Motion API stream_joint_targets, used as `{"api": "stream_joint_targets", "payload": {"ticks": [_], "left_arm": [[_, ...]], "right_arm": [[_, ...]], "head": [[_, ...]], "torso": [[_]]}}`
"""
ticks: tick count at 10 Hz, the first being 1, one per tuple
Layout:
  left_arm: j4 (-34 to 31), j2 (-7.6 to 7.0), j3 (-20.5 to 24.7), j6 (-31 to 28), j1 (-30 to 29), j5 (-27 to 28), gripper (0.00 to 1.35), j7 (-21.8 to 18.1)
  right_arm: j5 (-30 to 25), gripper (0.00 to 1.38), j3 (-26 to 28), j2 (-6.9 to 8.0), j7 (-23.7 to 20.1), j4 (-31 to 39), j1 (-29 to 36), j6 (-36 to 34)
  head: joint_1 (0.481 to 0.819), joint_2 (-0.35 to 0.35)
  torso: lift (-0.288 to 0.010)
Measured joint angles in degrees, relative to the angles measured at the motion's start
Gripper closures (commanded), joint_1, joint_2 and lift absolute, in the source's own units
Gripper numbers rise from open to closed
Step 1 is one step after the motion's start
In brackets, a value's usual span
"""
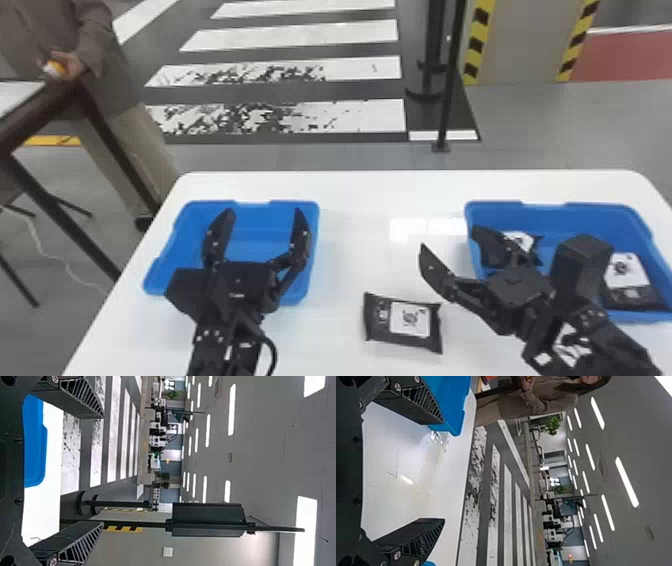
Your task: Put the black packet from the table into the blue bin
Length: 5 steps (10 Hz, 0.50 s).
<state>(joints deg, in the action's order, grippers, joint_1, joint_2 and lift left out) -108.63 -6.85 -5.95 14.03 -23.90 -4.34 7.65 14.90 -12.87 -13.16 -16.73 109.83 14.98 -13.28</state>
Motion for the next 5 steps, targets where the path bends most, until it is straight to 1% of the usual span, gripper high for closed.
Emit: {"api": "stream_joint_targets", "payload": {"ticks": [1,2,5], "left_arm": [[0.0,0.0,-0.06,-0.18,0.0,-0.09,0.06,0.0],[0.0,0.04,-0.1,-0.23,0.04,-0.11,0.06,0.0],[0.05,0.09,-0.13,-0.37,0.17,-0.23,0.06,0.0]], "right_arm": [[-0.95,0.15,-0.79,-0.02,-1.98,-2.58,-2.44,-2.46],[-1.75,0.14,-1.47,-0.02,-3.02,-3.97,-3.92,-4.89],[-3.84,0.14,-5.25,-0.71,-5.5,-6.04,-7.86,-12.15]], "head": [[0.695,0.176],[0.695,0.182],[0.695,0.209]], "torso": [[-0.11],[-0.11],[-0.11]]}}
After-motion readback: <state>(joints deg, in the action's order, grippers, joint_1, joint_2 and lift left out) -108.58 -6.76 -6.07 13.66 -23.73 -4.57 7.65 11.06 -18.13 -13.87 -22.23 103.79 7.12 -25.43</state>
